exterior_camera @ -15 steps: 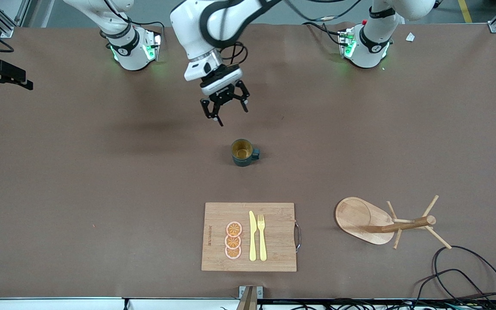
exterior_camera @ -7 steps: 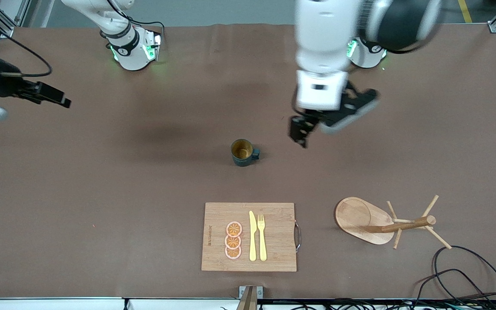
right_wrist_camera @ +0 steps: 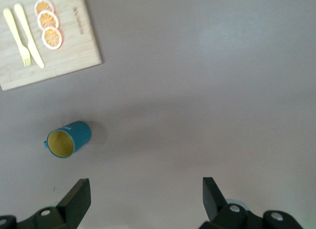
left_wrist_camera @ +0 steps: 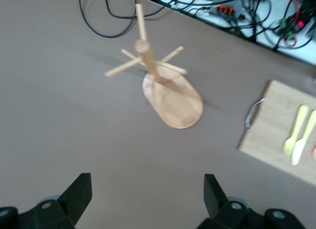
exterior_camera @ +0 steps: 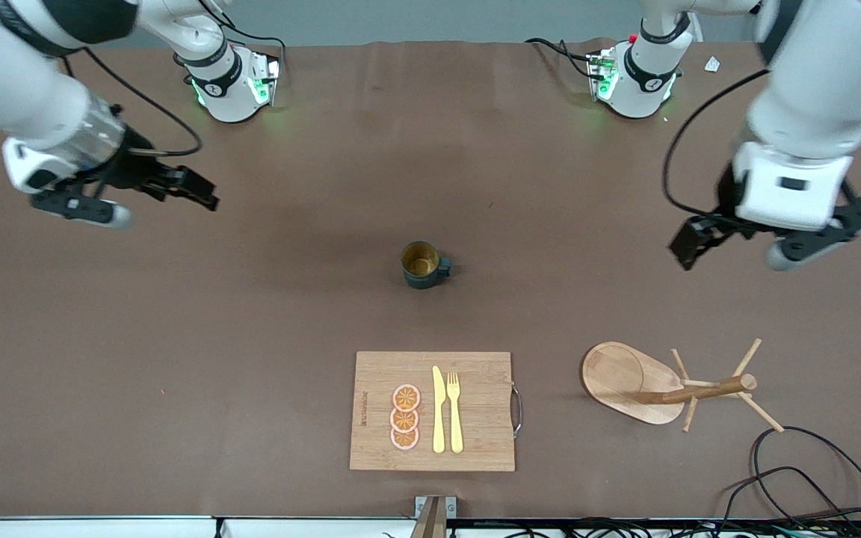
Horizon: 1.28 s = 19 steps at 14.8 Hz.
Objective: Transfer cup from left to right arm and place
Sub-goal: 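Raise the left gripper away while the right gripper reaches toward the mug, then lower the open right gripper over the teal mug rim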
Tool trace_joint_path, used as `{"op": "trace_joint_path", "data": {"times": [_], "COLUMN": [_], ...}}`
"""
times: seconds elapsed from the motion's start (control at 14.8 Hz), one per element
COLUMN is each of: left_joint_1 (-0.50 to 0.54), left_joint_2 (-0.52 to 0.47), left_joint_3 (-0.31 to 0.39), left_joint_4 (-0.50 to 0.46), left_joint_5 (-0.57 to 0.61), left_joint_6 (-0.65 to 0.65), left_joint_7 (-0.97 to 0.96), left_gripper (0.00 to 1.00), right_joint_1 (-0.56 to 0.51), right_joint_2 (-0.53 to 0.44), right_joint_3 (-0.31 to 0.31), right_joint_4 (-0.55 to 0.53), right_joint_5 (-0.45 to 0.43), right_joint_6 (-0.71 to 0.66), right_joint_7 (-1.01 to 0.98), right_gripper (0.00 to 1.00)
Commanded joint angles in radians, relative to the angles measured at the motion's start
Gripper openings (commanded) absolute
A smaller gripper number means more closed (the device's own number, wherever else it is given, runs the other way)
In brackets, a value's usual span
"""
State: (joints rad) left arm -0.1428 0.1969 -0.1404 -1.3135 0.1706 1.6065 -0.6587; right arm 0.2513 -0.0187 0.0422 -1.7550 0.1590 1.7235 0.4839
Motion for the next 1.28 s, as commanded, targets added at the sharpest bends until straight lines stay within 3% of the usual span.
{"op": "trace_joint_path", "data": {"times": [0.0, 0.27, 0.54, 0.88, 1.22], "left_joint_1": [0.119, 0.163, 0.157, 0.157, 0.163], "left_joint_2": [-0.046, -0.106, -0.195, -0.203, -0.195], "left_joint_3": [-0.013, 0.005, 0.03, 0.016, 0.018], "left_joint_4": [-0.033, -0.082, -0.211, -0.213, -0.21], "left_joint_5": [-0.071, -0.108, -0.152, -0.145, -0.152], "left_joint_6": [-0.04, -0.134, -0.109, -0.108, -0.108], "left_joint_7": [0.21, 0.493, 0.507, 0.51, 0.573], "left_gripper": [1.0, 1.0, 1.0, 1.0, 1.0], "right_joint_1": [0.098, 0.241, 0.305, 0.371, 0.444], "right_joint_2": [0.049, 0.167, 0.264, 0.402, 0.516], "right_joint_3": [-0.012, -0.012, -0.012, -0.01, -0.016], "right_joint_4": [-0.001, 0.014, 0.02, 0.127, 0.132], "right_joint_5": [-0.027, -0.064, -0.082, -0.079, -0.09], "right_joint_6": [0.06, 0.181, 0.275, 0.334, 0.435], "right_joint_7": [0.04, 0.206, 0.211, 0.113, 0.122], "right_gripper": [1.0, 1.0, 1.0, 1.0, 1.0]}}
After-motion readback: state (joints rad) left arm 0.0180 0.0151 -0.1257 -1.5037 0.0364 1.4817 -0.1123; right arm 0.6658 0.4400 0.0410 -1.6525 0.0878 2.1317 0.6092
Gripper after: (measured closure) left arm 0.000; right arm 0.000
